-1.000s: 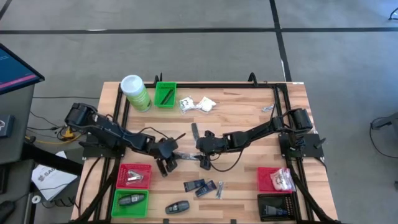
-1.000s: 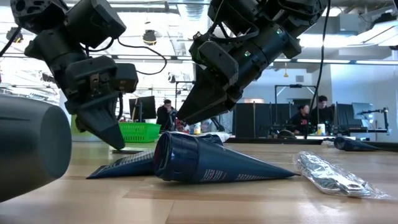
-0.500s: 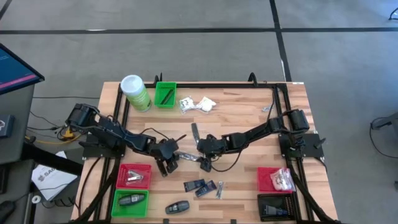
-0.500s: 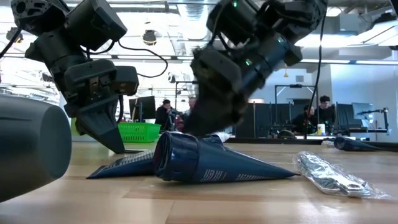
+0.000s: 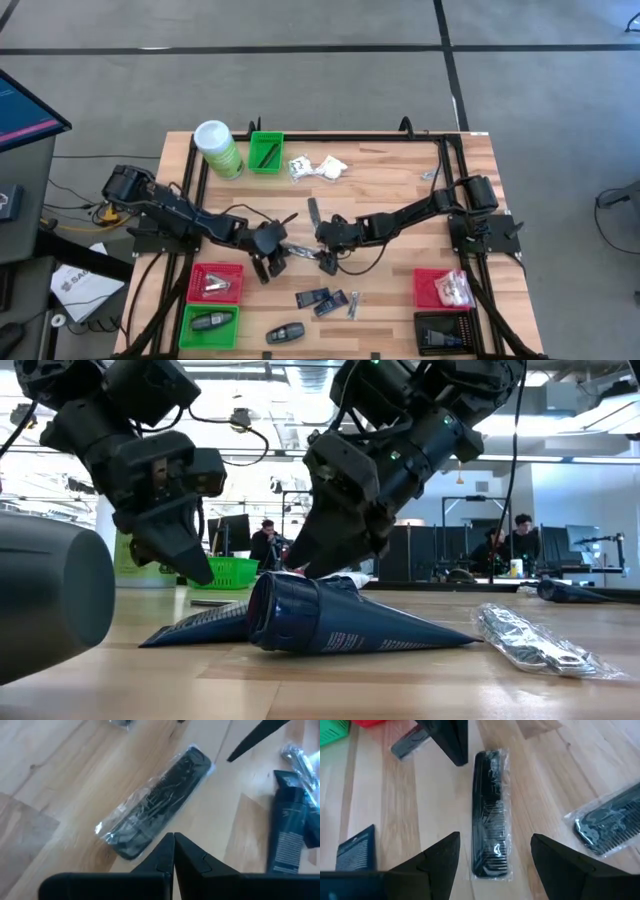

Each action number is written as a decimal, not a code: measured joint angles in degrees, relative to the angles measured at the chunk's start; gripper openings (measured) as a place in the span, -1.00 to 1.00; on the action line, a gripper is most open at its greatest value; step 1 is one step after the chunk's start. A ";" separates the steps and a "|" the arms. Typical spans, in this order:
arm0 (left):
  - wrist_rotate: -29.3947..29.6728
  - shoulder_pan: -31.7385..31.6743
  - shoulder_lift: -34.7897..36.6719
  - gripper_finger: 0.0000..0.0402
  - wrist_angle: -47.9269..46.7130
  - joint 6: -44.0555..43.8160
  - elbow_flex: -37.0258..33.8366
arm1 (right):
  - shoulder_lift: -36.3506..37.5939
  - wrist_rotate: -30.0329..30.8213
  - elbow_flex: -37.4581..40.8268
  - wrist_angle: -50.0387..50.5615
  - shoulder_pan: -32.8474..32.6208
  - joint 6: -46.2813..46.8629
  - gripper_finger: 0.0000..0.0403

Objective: Pick & Place Travel size toiletries
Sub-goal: Put the black comb into the top green bin

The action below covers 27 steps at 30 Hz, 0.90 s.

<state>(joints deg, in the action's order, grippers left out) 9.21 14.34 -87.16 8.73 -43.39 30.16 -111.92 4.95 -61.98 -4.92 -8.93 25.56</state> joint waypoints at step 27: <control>-2.12 -1.26 -3.46 -0.99 0.24 -0.17 0.09 | -3.13 -3.78 -0.11 -0.04 2.20 9.31 0.17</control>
<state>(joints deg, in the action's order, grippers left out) 7.09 13.09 -90.61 8.97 -43.56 30.25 -115.04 1.17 -62.08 -4.96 -6.73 34.87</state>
